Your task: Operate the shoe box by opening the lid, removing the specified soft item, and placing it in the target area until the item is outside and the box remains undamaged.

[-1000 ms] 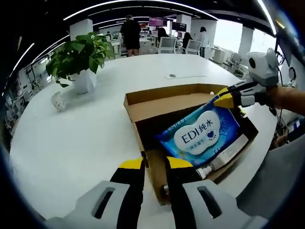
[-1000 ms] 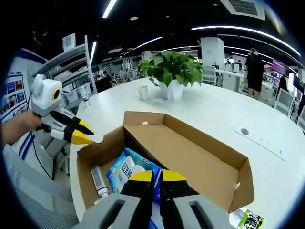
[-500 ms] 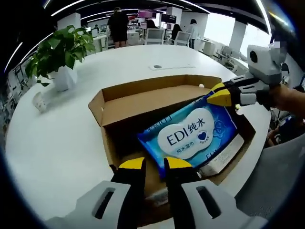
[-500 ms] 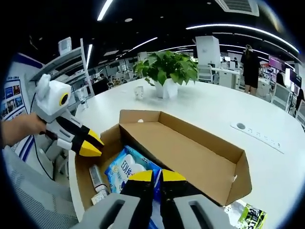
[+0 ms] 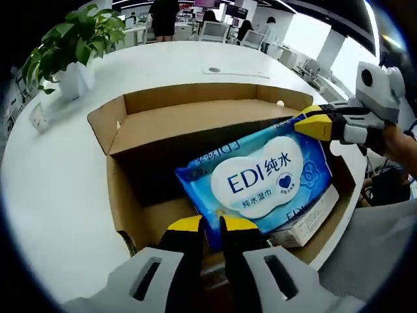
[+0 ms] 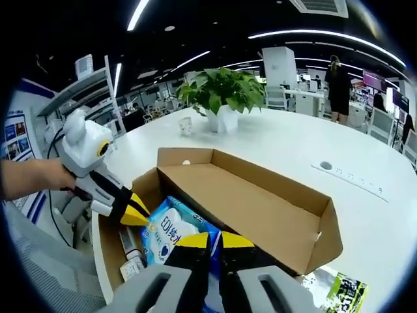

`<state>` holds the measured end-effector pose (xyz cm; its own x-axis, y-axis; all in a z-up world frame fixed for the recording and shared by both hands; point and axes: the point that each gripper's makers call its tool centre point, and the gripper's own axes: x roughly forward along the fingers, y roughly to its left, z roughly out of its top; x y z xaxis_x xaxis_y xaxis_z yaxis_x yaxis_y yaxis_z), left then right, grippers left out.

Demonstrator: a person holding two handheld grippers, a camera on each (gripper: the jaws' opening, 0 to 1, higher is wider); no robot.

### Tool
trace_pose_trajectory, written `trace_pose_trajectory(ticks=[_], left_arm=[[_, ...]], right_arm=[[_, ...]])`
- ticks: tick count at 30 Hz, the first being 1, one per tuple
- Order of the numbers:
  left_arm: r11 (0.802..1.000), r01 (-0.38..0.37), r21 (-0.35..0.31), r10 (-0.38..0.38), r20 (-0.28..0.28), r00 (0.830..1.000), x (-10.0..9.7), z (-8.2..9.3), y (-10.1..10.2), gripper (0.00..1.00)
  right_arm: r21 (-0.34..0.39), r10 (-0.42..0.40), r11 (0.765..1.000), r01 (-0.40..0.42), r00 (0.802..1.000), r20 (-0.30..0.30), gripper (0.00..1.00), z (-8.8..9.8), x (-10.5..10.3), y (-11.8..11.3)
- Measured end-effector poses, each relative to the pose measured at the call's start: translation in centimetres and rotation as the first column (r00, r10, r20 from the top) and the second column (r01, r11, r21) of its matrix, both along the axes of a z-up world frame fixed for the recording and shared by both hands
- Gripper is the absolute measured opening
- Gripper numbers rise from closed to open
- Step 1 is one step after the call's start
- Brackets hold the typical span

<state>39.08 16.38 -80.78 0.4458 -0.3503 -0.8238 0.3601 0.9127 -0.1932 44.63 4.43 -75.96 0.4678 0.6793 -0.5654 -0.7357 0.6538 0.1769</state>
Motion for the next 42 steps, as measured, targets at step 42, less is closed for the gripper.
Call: trace_pose_trajectory(ticks=[42], left_arm=[[0.996,0.030,-0.084,-0.024,0.069,0.997,-0.5,6.1,-2.2,0.00]], right_arm=[[0.061,-0.050,0.997,0.049,0.999,0.020,0.00,3.6,-0.3,-3.4]])
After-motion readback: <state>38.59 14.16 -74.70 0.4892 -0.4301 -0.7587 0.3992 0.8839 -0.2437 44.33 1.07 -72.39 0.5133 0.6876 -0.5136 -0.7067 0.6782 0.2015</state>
